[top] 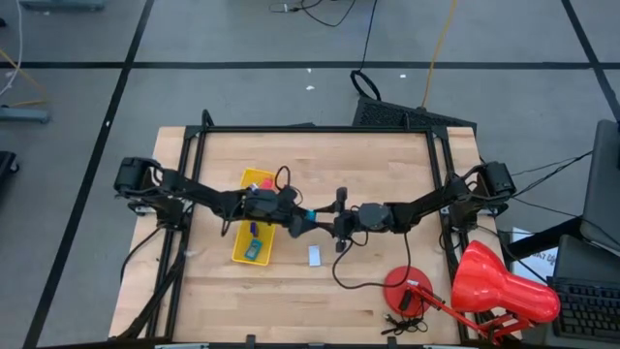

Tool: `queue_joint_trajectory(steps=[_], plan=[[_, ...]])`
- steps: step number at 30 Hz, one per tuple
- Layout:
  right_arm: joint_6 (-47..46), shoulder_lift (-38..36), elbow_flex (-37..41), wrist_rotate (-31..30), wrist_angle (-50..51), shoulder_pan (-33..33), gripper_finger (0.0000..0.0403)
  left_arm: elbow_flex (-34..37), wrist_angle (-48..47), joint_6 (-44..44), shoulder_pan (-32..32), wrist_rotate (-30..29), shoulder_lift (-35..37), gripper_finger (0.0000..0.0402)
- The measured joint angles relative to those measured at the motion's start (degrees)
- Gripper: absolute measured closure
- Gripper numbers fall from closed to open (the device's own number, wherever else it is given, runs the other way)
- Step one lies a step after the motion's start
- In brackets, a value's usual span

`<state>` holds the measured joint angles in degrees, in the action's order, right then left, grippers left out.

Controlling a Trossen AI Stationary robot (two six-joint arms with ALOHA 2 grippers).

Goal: Pick & Place Office items
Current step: Put the light blue adapter into the top yellow basket

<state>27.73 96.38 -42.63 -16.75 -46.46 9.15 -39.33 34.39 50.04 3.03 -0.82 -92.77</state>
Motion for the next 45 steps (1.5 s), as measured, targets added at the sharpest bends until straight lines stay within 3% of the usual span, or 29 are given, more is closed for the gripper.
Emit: queue_joint_trajectory(steps=[5,13,17,26,32,41,45], plan=[[0.02,0.0,0.0,0.02,0.09,-0.02,0.0256,-0.74,0.39,-0.24,-1.0,3.4,0.15,0.0064],[0.04,-0.04,-0.01,0.09,0.1,0.0,0.026,-0.68,0.61,1.09,-1.92,3.98,0.26,0.0206],[0.1,-0.09,-0.04,0.23,0.14,0.04,0.0254,-0.63,0.4,-3.08,-1.9,3.92,0.24,0.027],[-3.97,-0.12,-0.12,-0.13,-0.24,-0.04,0.0252,-0.61,-0.96,-8.56,-3.87,4.82,1.98,0.0272],[-13.23,0.17,0.1,0.53,0.2,-0.14,0.024,-0.85,-9.68,-11.65,-4.92,3.49,8.8,0.0268],[-20.55,-0.1,0.02,1.0,2.85,-2.13,0.025,-0.76,-32.11,-15.95,-4.7,-9.34,23.31,0.027],[-25.1,-1.35,0.04,7.64,5.02,-3.94,0.0253,-0.57,-43.68,-15.35,-3.78,-16.4,28.19,0.027]])
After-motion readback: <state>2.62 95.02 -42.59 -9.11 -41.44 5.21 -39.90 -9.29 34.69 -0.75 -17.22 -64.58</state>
